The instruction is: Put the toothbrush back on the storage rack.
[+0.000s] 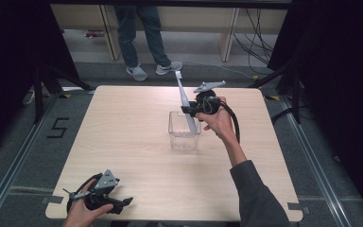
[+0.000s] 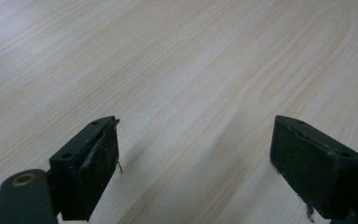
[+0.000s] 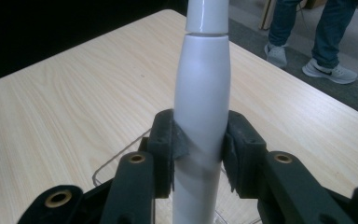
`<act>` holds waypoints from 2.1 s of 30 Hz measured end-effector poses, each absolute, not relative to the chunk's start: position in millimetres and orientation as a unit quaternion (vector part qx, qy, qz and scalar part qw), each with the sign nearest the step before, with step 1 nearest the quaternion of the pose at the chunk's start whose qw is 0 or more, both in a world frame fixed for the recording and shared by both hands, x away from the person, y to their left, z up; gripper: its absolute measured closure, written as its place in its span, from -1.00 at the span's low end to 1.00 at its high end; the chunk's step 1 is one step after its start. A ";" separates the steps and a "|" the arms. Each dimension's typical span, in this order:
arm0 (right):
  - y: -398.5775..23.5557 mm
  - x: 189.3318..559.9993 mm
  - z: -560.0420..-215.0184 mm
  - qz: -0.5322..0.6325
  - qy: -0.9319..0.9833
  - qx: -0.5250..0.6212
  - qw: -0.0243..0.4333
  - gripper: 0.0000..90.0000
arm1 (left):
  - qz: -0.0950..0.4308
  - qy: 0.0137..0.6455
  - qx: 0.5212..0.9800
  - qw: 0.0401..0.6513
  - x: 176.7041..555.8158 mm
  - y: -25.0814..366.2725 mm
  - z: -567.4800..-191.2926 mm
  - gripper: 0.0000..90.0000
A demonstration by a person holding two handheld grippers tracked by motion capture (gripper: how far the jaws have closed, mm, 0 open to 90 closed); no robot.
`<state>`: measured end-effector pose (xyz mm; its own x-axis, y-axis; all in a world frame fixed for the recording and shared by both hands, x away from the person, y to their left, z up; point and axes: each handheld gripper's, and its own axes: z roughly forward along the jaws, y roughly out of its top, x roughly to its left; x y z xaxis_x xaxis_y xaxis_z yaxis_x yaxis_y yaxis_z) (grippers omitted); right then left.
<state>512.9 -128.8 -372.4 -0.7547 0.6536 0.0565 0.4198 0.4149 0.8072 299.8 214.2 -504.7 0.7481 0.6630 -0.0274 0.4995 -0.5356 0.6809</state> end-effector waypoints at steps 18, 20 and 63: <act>-112.6 520.0 -396.4 0.380 0.854 0.328 0.135 0.49 | 0.119 0.333 0.869 0.347 299.5 214.4 -504.0 -0.66; -111.1 521.0 -401.6 0.382 0.856 0.321 0.136 0.49 | 0.118 0.335 0.867 0.349 299.3 214.1 -504.5 -0.66; -92.6 527.3 -427.7 0.298 0.895 0.305 0.129 0.48 | 0.115 0.332 0.868 0.349 299.3 213.9 -504.5 -0.66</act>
<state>527.3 -92.6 -427.7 -0.7807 0.6230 -0.0489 0.4693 0.6361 0.6126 299.3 213.9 -504.5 0.7525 0.6579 -0.0318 0.4968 -0.5351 0.6833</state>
